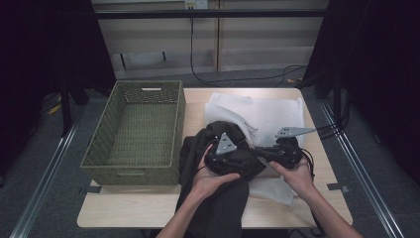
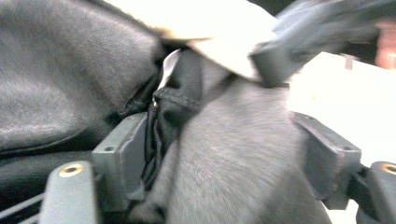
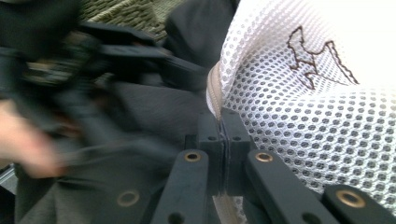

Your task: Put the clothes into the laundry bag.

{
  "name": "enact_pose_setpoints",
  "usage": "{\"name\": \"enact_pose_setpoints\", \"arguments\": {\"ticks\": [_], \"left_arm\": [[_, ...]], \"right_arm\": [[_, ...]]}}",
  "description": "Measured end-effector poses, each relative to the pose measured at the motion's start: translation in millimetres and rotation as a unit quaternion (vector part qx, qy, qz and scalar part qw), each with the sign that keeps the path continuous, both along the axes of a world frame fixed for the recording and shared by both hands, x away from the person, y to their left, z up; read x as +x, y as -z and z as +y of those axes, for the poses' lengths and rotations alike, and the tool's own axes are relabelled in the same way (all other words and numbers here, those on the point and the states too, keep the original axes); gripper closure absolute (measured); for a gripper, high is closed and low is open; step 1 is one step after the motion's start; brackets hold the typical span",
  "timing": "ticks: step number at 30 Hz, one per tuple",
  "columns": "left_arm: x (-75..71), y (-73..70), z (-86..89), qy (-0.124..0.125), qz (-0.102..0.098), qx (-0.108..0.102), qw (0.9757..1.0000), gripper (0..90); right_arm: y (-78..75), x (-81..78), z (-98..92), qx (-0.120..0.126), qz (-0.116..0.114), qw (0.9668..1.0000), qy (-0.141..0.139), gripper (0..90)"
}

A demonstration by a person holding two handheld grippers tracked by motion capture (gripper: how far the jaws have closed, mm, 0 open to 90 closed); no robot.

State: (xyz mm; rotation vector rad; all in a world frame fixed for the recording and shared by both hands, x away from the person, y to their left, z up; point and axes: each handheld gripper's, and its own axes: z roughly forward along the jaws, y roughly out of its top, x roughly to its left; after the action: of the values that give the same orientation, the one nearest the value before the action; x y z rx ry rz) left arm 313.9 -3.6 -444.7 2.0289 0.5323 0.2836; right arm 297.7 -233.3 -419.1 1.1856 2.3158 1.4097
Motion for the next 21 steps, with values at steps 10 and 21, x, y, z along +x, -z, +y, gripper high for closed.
{"name": "enact_pose_setpoints", "arguments": {"ticks": [10,21], "left_arm": [[13.6,-10.9,38.2,-0.024,-0.003,-0.008,0.9997,7.5],[9.7,37.0,12.3,0.007,0.024,0.055,0.9982,44.8]], "right_arm": [[5.7,-0.2,-8.8,-0.001,0.006,0.9999,0.012,89.0],[2.1,3.9,-7.7,0.000,-0.009,0.9999,0.008,83.0]]}}
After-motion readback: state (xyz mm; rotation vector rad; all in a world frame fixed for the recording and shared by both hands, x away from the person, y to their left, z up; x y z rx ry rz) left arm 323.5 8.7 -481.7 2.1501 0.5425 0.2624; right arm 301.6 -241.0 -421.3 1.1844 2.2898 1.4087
